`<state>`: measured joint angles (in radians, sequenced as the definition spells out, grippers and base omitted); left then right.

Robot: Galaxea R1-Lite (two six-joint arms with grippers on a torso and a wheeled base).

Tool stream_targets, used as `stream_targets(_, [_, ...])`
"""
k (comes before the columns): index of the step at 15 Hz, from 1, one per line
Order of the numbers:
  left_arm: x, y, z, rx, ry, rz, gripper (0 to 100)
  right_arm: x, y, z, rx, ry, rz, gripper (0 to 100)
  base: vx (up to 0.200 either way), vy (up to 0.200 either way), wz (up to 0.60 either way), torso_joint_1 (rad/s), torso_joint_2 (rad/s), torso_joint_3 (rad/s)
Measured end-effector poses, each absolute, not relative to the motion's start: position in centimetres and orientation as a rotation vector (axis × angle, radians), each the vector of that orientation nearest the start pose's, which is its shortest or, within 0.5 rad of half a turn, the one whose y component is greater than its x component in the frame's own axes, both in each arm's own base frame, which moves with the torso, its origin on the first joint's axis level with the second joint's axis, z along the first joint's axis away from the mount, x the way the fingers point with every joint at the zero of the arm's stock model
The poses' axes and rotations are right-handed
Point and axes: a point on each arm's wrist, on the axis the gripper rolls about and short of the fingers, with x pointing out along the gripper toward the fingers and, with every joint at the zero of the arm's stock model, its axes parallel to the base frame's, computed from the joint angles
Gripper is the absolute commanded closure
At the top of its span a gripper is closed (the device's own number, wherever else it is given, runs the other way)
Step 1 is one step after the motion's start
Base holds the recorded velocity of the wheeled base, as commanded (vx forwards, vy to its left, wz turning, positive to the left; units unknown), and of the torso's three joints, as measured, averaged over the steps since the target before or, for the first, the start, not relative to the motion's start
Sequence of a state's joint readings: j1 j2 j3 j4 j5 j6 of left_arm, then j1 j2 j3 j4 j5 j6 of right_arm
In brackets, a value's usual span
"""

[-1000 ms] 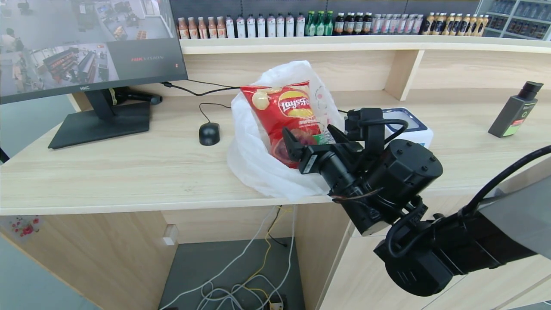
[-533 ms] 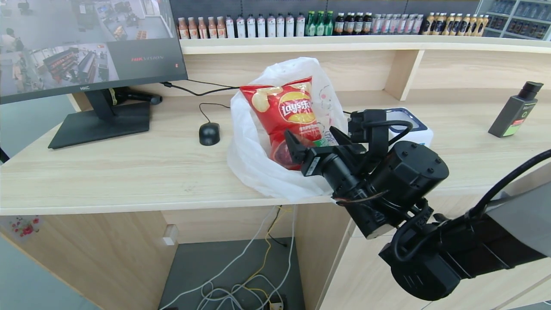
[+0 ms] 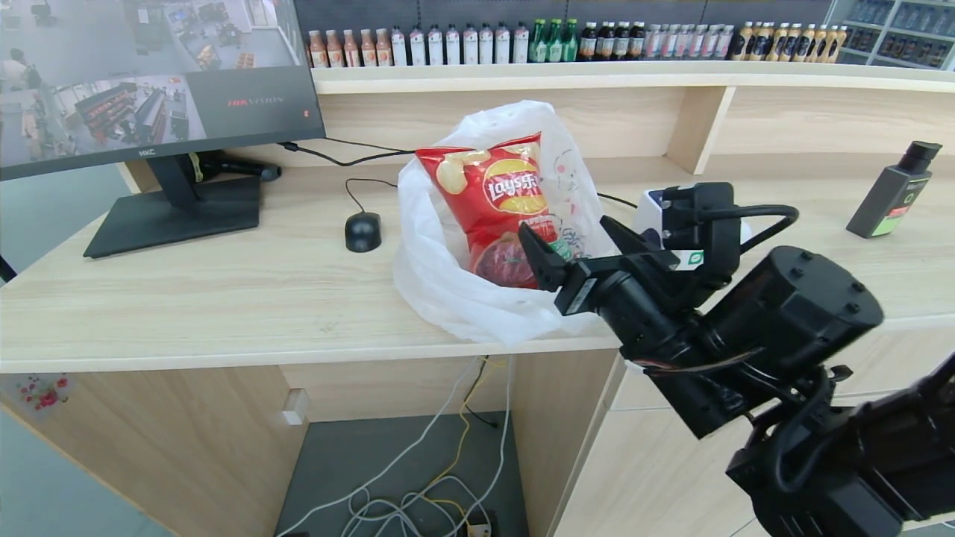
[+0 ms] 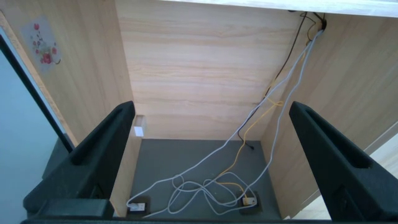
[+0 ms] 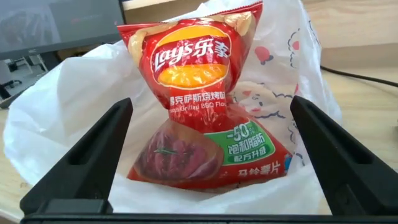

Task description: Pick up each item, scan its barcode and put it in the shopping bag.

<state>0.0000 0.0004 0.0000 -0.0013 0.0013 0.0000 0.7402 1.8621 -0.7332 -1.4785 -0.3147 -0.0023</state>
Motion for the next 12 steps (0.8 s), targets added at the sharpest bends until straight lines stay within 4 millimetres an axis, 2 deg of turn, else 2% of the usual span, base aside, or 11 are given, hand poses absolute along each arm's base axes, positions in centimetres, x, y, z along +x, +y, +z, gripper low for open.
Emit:
stream_targets(4, [-2.3, 0.0, 7.6, 0.000, -0.001, 0.001, 0, 20.6, 18.8, 20.4, 0.143, -0.320, 0.491, 0, 0.000, 0.000, 0.00, 0.000, 0.00, 0.000])
stream_targets(9, [-2.3, 0.0, 7.6, 0.001, 0.000, 0.001, 0, 15.0, 15.0, 19.6, 0.073, -0.314, 0.588, 0, 0.000, 0.000, 0.00, 0.000, 0.00, 0.000])
stream_targets(12, [-2.3, 0.0, 7.5, 0.000, 0.000, 0.000, 0, 13.4, 12.9, 19.8, 0.073, -0.339, 0.575, 0, 0.000, 0.000, 0.00, 0.000, 0.00, 0.000])
